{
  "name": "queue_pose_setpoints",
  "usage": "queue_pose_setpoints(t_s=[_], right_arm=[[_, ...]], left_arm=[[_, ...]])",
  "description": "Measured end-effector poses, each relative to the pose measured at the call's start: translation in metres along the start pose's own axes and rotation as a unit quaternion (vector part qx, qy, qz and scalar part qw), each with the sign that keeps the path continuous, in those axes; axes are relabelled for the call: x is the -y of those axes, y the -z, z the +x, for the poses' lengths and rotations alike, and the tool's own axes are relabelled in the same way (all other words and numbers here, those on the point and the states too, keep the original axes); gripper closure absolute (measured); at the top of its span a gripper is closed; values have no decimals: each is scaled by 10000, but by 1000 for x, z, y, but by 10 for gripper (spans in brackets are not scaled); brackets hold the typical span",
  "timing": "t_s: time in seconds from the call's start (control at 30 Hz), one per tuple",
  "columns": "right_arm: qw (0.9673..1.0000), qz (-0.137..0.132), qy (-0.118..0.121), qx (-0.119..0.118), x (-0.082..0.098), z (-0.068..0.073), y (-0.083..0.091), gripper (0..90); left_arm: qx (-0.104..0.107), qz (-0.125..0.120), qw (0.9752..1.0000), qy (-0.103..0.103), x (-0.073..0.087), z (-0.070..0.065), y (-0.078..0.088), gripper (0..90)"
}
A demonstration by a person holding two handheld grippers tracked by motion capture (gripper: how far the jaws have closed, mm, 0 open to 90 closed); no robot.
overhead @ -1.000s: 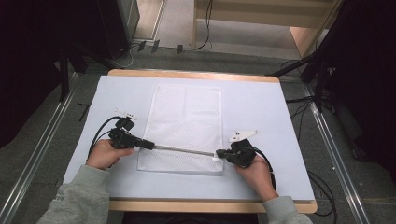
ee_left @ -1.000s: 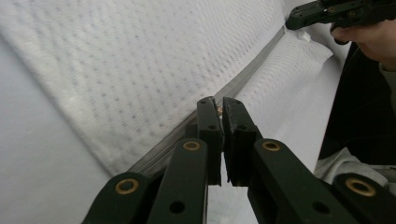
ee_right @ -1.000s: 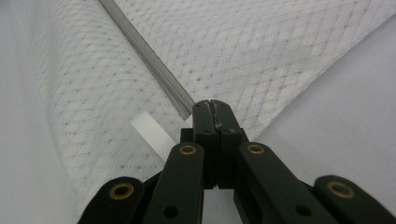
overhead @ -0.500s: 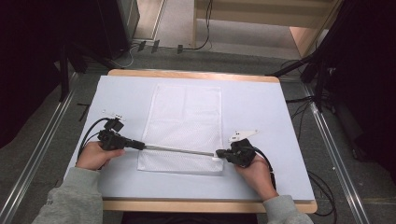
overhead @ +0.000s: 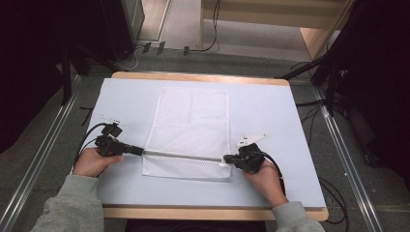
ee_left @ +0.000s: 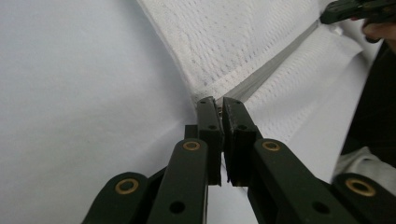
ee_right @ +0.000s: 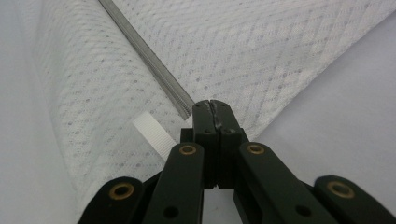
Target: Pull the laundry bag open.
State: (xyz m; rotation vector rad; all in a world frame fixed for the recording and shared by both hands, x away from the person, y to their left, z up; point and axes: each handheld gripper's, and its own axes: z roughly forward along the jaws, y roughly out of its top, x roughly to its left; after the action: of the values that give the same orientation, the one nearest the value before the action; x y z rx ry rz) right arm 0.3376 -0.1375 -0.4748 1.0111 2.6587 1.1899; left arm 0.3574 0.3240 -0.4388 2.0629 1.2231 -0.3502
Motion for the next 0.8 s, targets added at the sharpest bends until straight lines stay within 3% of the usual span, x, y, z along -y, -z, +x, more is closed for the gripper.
queue_pose_setpoints(t_s=[0.17,0.43,0.6,0.67,0.73,0.8], right_arm=[[10000,-32,14,-8,-1,1,-1,900],[9999,59,27,-82,-4,-3,-1,900],[9996,170,-85,-199,-6,-5,-1,900],[9994,198,-86,-274,-8,-6,-2,868],[9988,213,-211,-392,-11,-7,-2,813],[9990,166,-224,-358,-12,-7,-2,773]], left_arm=[[-65,59,10000,-27,1,0,-1,881],[47,71,9999,67,5,-1,-1,879],[-69,-10,9999,-117,9,-3,-3,863],[-197,-54,9995,-238,9,-4,-3,798],[-201,-172,9993,-257,10,-3,-2,716],[-223,-261,9991,-242,10,-2,1,659]])
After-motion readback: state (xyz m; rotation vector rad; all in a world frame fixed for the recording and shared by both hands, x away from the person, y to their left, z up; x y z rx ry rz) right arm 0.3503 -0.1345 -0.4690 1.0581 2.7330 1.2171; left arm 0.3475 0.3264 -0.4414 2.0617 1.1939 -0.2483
